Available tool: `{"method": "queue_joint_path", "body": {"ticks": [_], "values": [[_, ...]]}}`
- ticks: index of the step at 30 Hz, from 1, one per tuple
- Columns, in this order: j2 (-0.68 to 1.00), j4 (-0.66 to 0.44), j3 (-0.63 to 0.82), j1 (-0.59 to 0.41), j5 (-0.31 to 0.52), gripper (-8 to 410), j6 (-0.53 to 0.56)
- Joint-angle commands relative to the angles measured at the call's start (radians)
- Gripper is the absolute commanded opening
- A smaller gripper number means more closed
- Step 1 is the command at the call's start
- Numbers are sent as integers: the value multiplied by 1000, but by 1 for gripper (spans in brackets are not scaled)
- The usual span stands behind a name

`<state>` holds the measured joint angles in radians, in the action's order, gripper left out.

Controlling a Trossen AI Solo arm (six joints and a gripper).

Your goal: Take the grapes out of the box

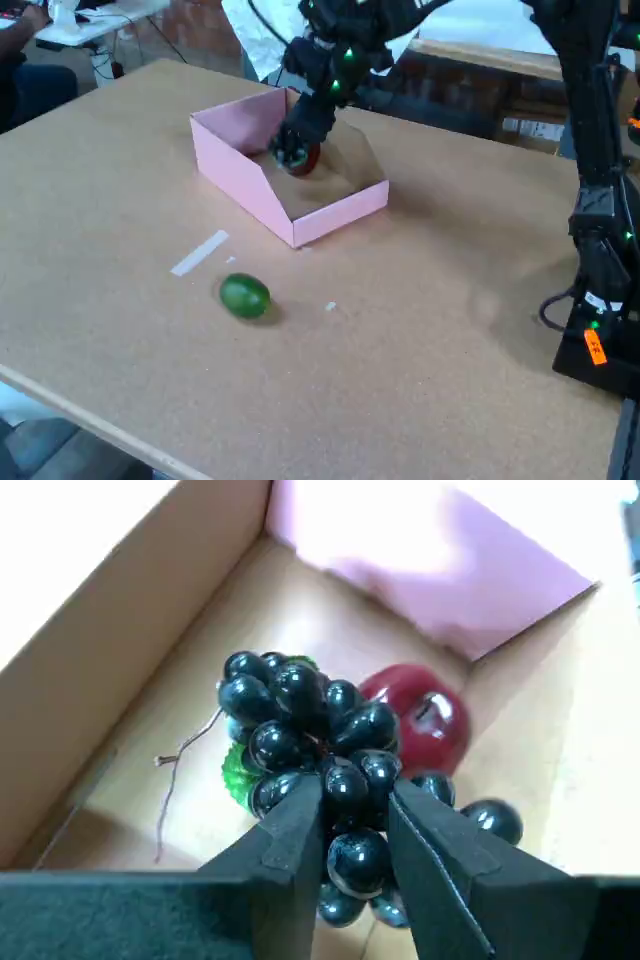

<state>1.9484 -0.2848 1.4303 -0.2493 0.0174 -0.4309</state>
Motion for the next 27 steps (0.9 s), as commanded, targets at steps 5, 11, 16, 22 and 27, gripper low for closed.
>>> {"method": "queue_joint_path", "body": {"ticks": [5, 11, 16, 22, 27], "values": [[-89, -12, 0, 4, 0, -1, 58], [-150, -66, 0, 27, -2, -1, 77], [-210, -123, 0, 79, -2, -1, 110], [-283, -180, 0, 155, 1, -1, 145], [-347, -194, 0, 196, 2, -1, 163]]}}
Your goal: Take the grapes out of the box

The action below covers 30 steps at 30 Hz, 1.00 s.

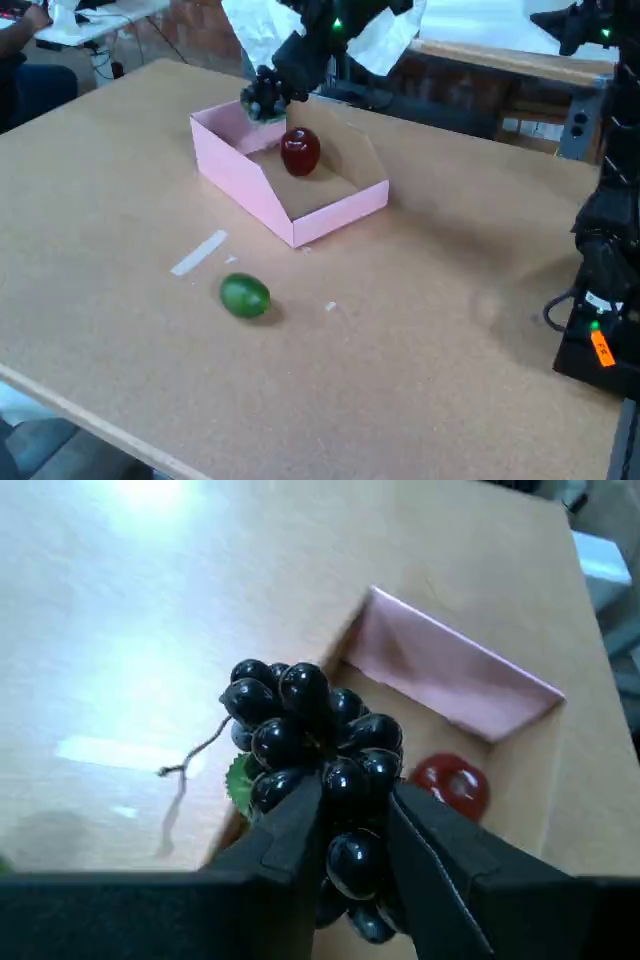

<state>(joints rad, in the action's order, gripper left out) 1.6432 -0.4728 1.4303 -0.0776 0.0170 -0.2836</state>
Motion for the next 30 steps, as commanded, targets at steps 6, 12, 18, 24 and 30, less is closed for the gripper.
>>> {"method": "queue_joint_path", "body": {"ticks": [6, 12, 18, 24, 30], "values": [[-113, -90, 0, 56, 4, -1, 55], [-140, -225, 0, 99, 9, -1, 85], [-157, -301, 0, 174, 9, -1, 97], [-211, -368, 0, 248, 10, -1, 138], [-259, -513, 0, 284, 24, -1, 246]]}}
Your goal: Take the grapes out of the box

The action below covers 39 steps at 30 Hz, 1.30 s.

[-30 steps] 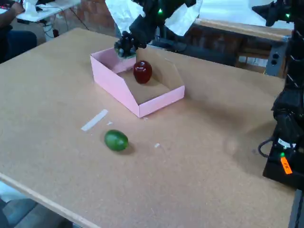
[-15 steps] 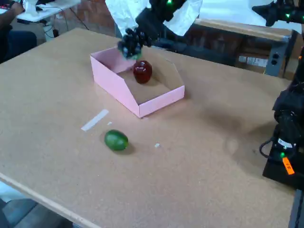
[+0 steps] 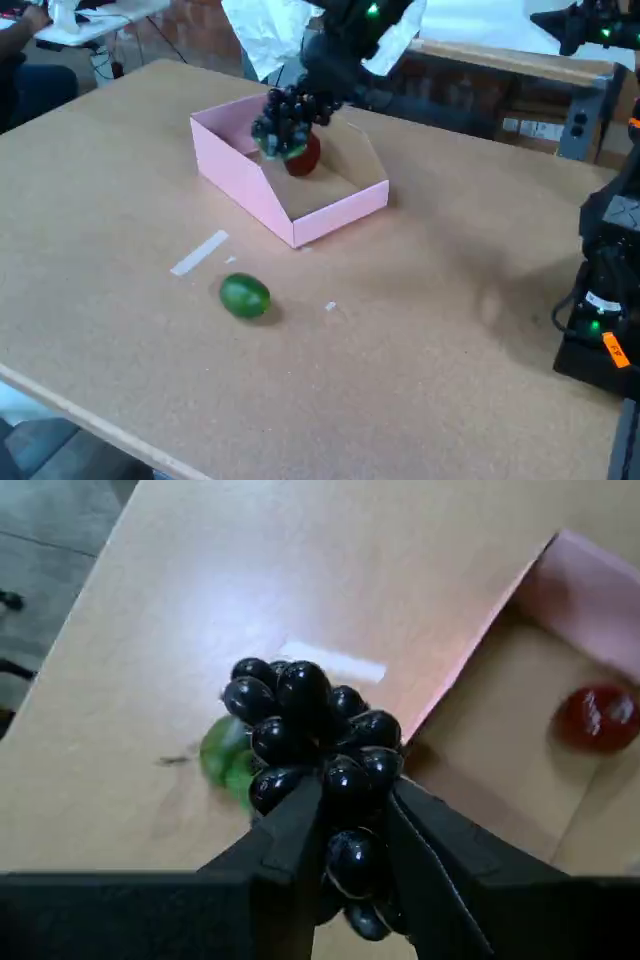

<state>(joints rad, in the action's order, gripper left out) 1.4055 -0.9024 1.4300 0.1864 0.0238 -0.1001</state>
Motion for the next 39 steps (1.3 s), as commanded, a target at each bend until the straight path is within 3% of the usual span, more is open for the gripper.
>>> {"method": "queue_joint_path", "body": {"ticks": [1, 4, 9, 16, 23, 27, 39], "values": [[-26, -114, 0, 27, 25, -1, 84], [-27, -182, -4, 50, 50, -1, 130], [-32, -121, -117, 86, 46, -1, 135], [-32, 83, -379, 90, 43, -1, 134], [-32, 359, -632, 90, 43, -1, 157], [-27, 520, -764, 90, 2, -1, 181], [-25, 703, -933, 90, 3, -1, 250]]}}
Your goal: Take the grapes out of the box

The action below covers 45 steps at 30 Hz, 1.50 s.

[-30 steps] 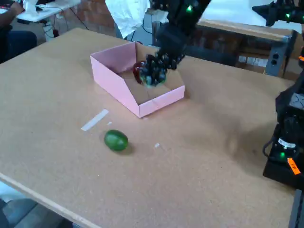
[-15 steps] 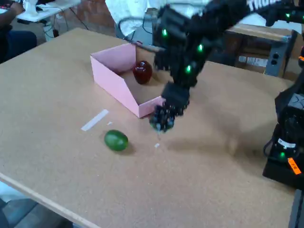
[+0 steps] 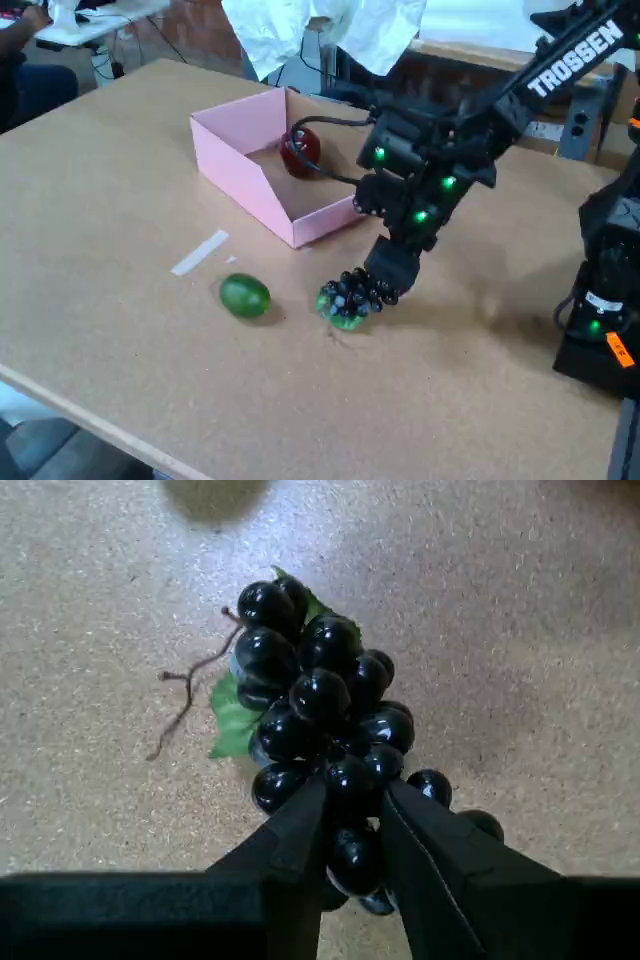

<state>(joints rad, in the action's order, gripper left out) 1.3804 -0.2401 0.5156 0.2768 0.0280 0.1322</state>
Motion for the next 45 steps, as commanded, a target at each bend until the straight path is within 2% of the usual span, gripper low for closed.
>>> {"method": "queue_joint_path", "body": {"ticks": [1, 10, 13, 16, 24, 29, 40, 45], "values": [[0, 40, -19, 0, -1, -1, 21], [0, 47, -18, 0, 18, 1, -5], [0, 49, -18, 0, 17, 14, 6], [0, 73, -18, 0, 16, 50, 39], [0, 140, -18, 0, 17, 203, 56], [0, 138, -18, 0, 26, 261, 93], [-8, 136, 41, 1, 12, 270, 72], [-20, 54, 159, 1, 12, 270, 20]]}}
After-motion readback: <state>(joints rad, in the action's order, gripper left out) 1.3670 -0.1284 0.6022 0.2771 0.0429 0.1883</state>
